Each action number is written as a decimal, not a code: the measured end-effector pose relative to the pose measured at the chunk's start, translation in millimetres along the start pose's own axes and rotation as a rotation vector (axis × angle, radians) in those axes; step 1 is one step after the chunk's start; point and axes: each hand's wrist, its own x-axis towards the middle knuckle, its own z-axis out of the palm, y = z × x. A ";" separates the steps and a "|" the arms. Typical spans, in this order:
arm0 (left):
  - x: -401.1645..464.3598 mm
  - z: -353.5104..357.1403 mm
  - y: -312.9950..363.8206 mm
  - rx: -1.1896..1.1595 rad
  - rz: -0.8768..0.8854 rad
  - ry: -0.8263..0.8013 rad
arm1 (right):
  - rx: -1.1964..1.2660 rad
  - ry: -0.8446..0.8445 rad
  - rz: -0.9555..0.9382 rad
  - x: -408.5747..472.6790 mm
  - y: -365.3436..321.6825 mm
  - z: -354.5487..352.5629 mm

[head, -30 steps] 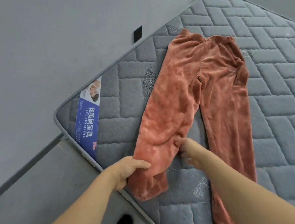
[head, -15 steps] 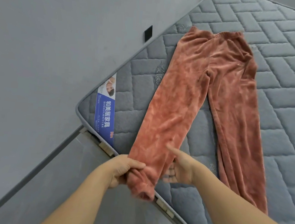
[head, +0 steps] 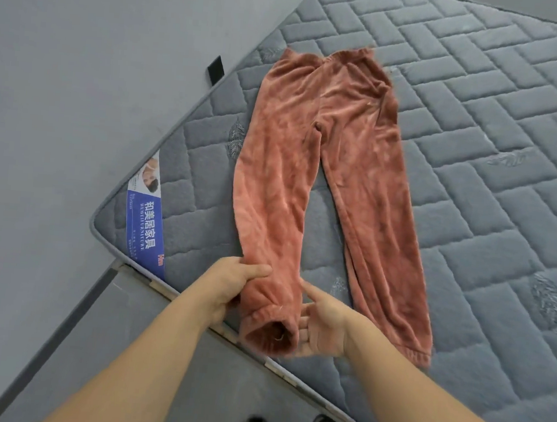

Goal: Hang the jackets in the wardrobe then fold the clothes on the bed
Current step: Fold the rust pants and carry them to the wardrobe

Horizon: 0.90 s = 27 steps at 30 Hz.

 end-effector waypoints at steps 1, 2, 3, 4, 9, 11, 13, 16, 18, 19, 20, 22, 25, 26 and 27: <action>-3.5 13.8 7.1 -0.001 0.024 -0.021 | -0.008 -0.065 0.010 -8.0 0.3 -4.2; -6.5 27.8 15.0 -0.023 0.048 -0.027 | -0.001 -0.115 -0.004 -16.5 0.2 -8.2; -9.4 41.4 23.9 -0.034 0.073 -0.022 | 0.038 -0.149 -0.026 -24.7 -0.5 -13.2; -10.9 54.1 32.7 -0.027 0.097 -0.011 | 0.084 -0.172 -0.072 -32.8 -1.7 -20.5; -5.6 139.9 73.6 0.236 0.287 0.080 | 0.248 -0.190 -0.286 -67.5 -6.7 -85.4; 1.1 197.1 75.5 0.428 0.340 -0.022 | 0.195 -0.124 -0.287 -73.2 4.3 -122.3; 8.6 251.3 64.3 0.672 0.254 -0.234 | 0.164 0.076 -0.235 -69.7 23.1 -156.4; 27.8 300.5 47.0 0.980 -0.051 -0.423 | 0.009 0.367 -0.257 -62.2 44.6 -194.6; 42.2 306.6 42.6 1.000 -0.023 -0.319 | 0.075 0.428 -0.345 -57.4 47.6 -212.3; 47.4 304.7 42.3 1.012 0.038 -0.243 | 0.155 0.426 -0.386 -58.5 46.1 -216.4; 53.1 300.0 42.5 1.055 0.099 -0.169 | 0.224 0.429 -0.426 -58.8 44.0 -219.3; 64.1 284.5 41.5 1.202 0.195 -0.042 | 0.279 0.502 -0.479 -59.1 37.1 -221.1; 81.4 264.1 42.0 1.174 0.105 0.122 | 0.275 0.642 -0.557 -51.9 23.8 -221.8; 86.8 259.3 44.7 1.095 0.056 0.175 | 0.247 0.659 -0.544 -49.6 18.9 -219.8; 92.2 255.3 46.5 0.987 0.010 0.227 | 0.235 0.646 -0.493 -48.4 15.2 -218.0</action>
